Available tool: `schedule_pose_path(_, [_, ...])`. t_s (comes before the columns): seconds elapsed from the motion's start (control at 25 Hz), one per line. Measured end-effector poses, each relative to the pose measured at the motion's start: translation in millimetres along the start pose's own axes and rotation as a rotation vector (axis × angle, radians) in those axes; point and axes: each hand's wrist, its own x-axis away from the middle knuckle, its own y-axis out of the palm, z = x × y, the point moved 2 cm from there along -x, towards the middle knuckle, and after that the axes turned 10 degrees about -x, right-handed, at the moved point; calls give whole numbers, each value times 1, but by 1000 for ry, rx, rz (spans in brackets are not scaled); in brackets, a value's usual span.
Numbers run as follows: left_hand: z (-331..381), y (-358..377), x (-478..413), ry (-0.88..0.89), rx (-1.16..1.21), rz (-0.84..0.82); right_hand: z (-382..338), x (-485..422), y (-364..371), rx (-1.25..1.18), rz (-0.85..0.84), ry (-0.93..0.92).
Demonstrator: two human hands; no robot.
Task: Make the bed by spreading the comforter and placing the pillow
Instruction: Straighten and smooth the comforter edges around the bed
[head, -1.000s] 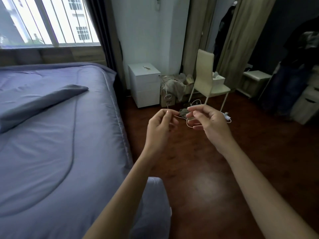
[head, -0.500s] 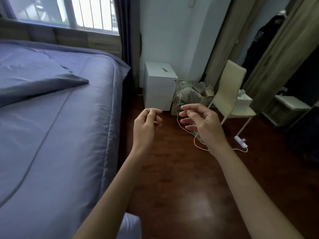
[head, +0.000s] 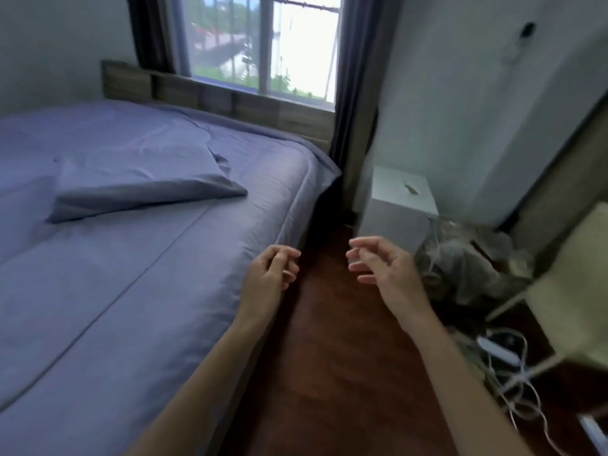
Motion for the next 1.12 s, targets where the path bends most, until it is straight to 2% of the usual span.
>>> schedule_pose_path(0.16, [-50, 20, -44, -184, -40, 137, 38, -88, -10, -15, -179, 14])
schedule_pose_path(0.28, [-84, 28, -60, -323, -60, 172, 60, -145, -4, -34, -289, 45])
schedule_pose_path(0.4, [-102, 13, -77, -321, -93, 232, 81, -185, 40, -73, -439, 98])
schedule_pose_path(0.48, [-118, -9, -96, -305, -113, 423, 97, -208, 79, -81, -560, 120])
schedule_pose_path(0.6, [-152, -56, -127, -274, 0, 920, 129, -239, 137, -49, -684, 164])
schedule_pose_path(0.68, [-182, -87, -162, -248, 43, 1036, 164, -261, 178, -1, -736, 212])
schedule_pose_path(0.72, [-198, -101, -185, -262, -27, 979, 181, -272, 198, 16, -755, 234])
schedule_pose_path(0.8, [-242, -124, -227, -364, -335, 753, 208, -289, 235, 36, -783, 244])
schedule_pose_path(0.92, [-332, -165, -234, -699, -841, 413, 240, -303, 298, 41, -787, 194])
schedule_pose_path(0.96, [-353, -182, -215, -746, -1001, 376, 246, -299, 318, 39, -806, 197])
schedule_pose_path(1.04, [-375, -211, -152, -769, -1237, 414, 257, -283, 360, 41, -879, 228])
schedule_pose_path(1.12, [-381, -241, -82, -874, -1266, 610, 265, -257, 404, 43, -985, 257])
